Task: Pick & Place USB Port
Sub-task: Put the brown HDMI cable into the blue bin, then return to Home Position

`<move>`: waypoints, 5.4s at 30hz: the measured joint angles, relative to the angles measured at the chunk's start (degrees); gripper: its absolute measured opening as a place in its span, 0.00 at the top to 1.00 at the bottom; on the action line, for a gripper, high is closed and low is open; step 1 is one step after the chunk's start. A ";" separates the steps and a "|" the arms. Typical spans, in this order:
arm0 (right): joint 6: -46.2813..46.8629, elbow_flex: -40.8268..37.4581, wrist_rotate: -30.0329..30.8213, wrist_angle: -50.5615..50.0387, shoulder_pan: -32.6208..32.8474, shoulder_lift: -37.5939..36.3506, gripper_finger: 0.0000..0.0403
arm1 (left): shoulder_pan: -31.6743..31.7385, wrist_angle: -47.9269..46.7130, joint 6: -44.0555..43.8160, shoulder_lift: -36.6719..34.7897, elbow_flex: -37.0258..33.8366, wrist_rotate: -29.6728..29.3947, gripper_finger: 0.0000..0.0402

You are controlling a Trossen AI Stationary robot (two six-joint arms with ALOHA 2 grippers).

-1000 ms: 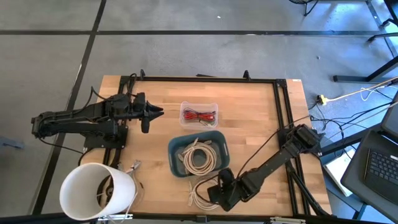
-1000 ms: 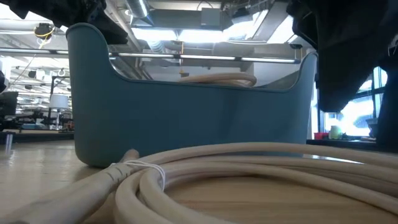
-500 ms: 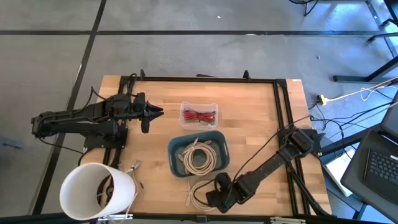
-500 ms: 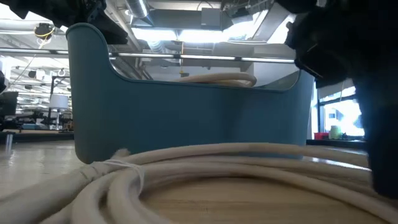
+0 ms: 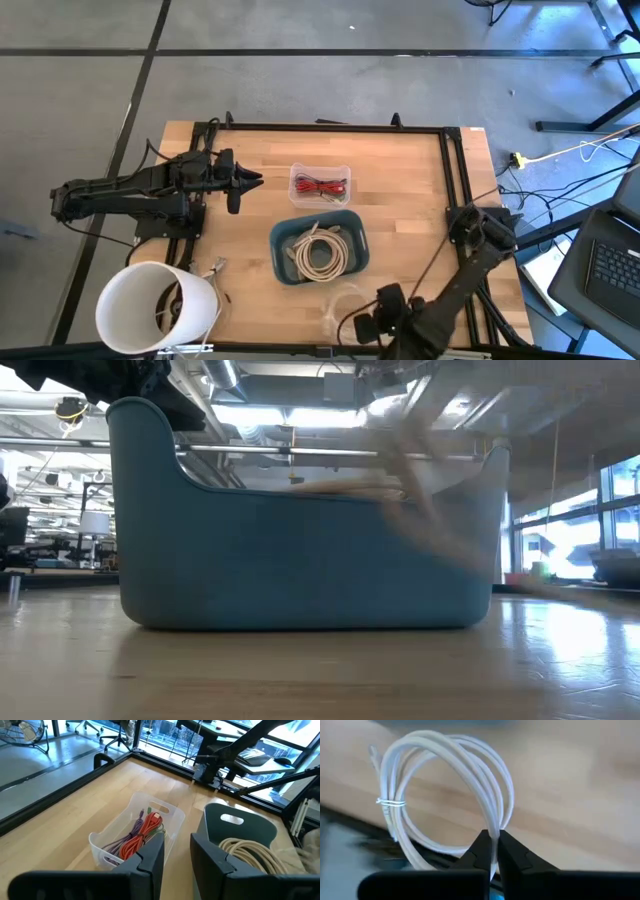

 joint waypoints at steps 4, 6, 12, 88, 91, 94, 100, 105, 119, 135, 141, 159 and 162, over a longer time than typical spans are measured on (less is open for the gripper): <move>-6.23 12.02 18.39 -10.88 -1.13 -0.09 0.97 | 0.00 0.01 0.00 0.01 0.00 0.00 0.79; -10.23 16.18 21.70 -15.44 -3.83 -0.25 0.97 | 0.00 0.00 0.00 0.00 0.00 0.00 0.79; -35.95 19.64 13.03 -14.19 -17.00 -0.69 0.97 | -0.01 -0.02 0.00 0.02 0.00 0.00 0.79; -58.56 7.52 0.76 -15.26 -35.32 -2.42 0.84 | -0.02 0.00 0.00 0.02 0.00 0.00 0.79; -59.47 7.36 -0.52 -15.23 -35.32 -2.42 0.96 | 0.00 0.00 0.00 0.02 0.00 -0.01 0.79; -60.19 7.36 -0.45 -15.25 -35.33 -2.42 0.98 | 0.00 0.01 0.00 0.01 0.00 -0.02 0.79; -63.43 7.36 -1.77 -14.77 -36.29 -2.42 0.99 | 0.00 0.02 0.00 0.01 0.00 -0.01 0.79; -71.10 7.34 -5.38 -8.62 -37.90 -2.42 1.00 | -0.01 0.00 0.00 0.00 0.00 -0.01 0.79; -93.21 7.32 -25.74 17.19 -40.20 -1.77 1.00 | 0.00 0.02 0.00 0.02 0.00 -0.02 0.79; -81.24 9.16 4.45 -9.52 -30.72 -15.75 1.00 | 0.00 -0.17 0.00 0.02 0.00 -0.02 0.79; -81.46 9.13 15.81 -4.45 -22.06 -26.10 1.00 | 0.00 0.02 0.00 0.14 0.00 0.00 0.79; -94.19 9.02 10.48 4.07 -18.65 -28.69 1.00 | -0.02 -0.08 0.00 0.15 0.00 -0.01 0.79; -100.95 9.02 6.86 8.60 -20.08 -28.67 1.00 | -0.01 -0.08 0.00 0.15 0.00 0.00 0.79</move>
